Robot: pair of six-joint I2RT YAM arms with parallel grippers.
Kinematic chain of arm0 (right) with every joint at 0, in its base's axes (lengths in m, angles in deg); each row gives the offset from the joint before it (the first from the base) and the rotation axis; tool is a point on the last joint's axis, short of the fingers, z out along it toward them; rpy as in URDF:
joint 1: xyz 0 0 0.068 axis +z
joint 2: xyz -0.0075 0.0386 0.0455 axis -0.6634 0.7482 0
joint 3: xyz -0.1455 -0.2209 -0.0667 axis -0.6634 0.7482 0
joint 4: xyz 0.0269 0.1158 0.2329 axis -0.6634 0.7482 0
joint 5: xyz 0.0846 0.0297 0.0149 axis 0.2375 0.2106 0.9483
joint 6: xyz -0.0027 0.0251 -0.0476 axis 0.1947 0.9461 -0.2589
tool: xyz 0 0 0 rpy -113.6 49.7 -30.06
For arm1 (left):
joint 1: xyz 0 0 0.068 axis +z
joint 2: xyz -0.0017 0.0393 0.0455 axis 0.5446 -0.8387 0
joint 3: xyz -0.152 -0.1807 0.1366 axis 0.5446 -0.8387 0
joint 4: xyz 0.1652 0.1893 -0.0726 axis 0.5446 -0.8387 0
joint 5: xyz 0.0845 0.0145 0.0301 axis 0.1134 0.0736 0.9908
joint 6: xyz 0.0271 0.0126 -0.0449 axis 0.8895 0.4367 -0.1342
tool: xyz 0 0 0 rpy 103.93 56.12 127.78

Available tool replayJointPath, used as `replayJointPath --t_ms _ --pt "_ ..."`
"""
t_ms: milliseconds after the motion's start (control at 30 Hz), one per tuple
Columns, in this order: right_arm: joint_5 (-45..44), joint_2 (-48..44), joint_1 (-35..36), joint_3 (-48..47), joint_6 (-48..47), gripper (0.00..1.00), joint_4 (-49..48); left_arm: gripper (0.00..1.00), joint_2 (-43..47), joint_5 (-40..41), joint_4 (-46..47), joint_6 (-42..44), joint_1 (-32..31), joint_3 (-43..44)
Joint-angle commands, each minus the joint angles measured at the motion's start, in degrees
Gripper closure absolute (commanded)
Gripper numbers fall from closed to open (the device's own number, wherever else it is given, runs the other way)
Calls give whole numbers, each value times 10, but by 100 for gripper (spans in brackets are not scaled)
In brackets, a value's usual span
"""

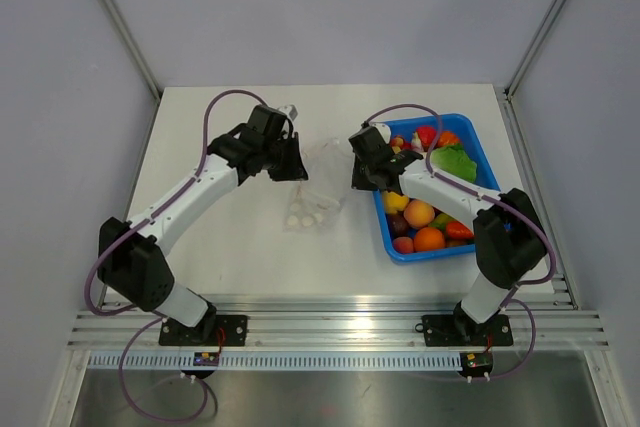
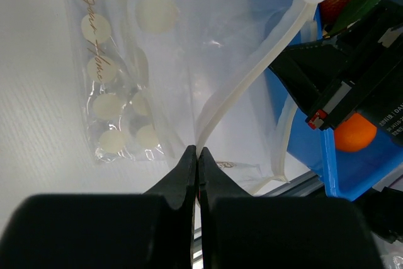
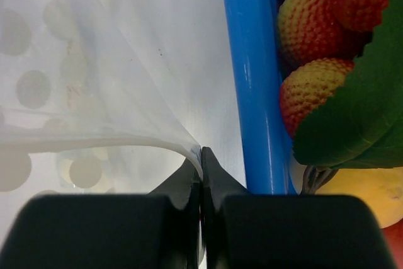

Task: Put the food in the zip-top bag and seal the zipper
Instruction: Open the zipper of the food storage bag at the center of the board.

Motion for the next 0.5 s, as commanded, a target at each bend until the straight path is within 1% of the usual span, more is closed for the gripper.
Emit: replayJointPath --t_ms 0,67,133,167,267,300,367,400,467 --pt "10 -10 -4 -15 17 96 -21 100 -8 -23 43 -30 0 -1" --pt "15 -13 -3 -18 21 83 -22 100 -15 -21 37 -36 0 12" --pt "19 -22 -3 -23 24 77 -23 100 -23 -1 10 -31 -5 37" --pt "21 -24 -3 -24 25 71 -24 100 -26 5 2 -29 -6 44" --pt "26 -32 -3 -28 31 68 -23 100 -36 19 -31 -22 -14 66" --pt "32 -31 -2 -28 34 65 -23 100 -39 22 -37 -18 -19 72" --pt "37 -33 -2 -29 37 63 -26 100 -49 29 -47 -16 -25 80" --pt "43 -35 -2 -30 39 59 -28 100 -52 32 -50 -13 -29 85" --pt "48 -40 0 -31 40 56 -31 100 -63 38 -57 -11 -34 90"
